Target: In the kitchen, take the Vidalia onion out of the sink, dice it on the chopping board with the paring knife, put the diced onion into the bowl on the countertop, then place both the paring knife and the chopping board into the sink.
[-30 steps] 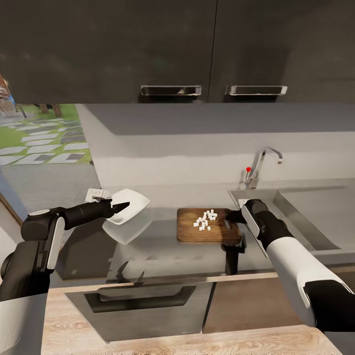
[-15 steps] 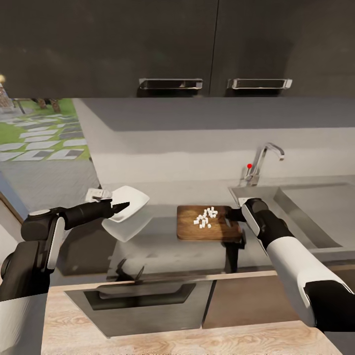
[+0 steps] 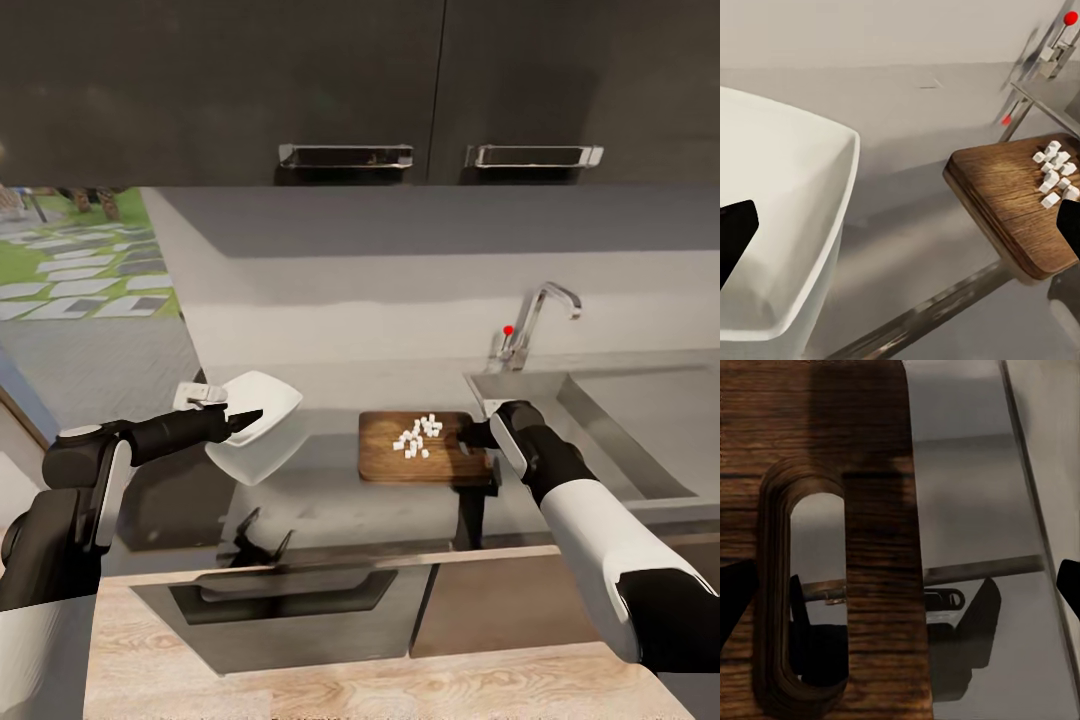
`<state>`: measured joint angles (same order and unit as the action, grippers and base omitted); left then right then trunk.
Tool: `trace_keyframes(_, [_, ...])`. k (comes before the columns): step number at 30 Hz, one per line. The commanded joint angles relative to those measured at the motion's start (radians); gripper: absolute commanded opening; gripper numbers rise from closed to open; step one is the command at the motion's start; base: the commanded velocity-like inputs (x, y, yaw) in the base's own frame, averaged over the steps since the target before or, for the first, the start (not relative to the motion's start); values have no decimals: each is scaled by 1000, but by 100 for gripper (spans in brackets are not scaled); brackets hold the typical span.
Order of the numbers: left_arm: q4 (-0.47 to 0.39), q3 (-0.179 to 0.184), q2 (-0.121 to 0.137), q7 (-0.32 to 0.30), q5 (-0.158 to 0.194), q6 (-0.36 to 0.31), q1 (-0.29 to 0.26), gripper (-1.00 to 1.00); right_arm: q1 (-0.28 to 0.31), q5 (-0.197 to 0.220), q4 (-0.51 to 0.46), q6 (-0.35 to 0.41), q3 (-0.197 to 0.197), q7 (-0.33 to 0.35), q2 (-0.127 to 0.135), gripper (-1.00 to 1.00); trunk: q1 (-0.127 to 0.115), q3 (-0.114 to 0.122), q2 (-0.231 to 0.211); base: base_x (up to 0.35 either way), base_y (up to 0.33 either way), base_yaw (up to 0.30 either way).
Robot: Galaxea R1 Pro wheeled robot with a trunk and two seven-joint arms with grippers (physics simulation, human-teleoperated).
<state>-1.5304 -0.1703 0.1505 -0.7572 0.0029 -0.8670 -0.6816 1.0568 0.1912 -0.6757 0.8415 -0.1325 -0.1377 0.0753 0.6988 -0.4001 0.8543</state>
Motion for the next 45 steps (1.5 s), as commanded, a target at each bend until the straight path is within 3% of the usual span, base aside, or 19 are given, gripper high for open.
trace_keyframes(1, [-1, -1, 0, -4, 0, -7, -1, 100, 0, 8, 7, 4, -6, -8, 1, 100, 0, -3, 1, 0, 0, 0])
trace_keyframes(45, [-1, -1, 0, -4, 0, -7, -1, 100, 0, 8, 7, 4, -4, -8, 1, 100, 0, -8, 1, 0, 0, -22])
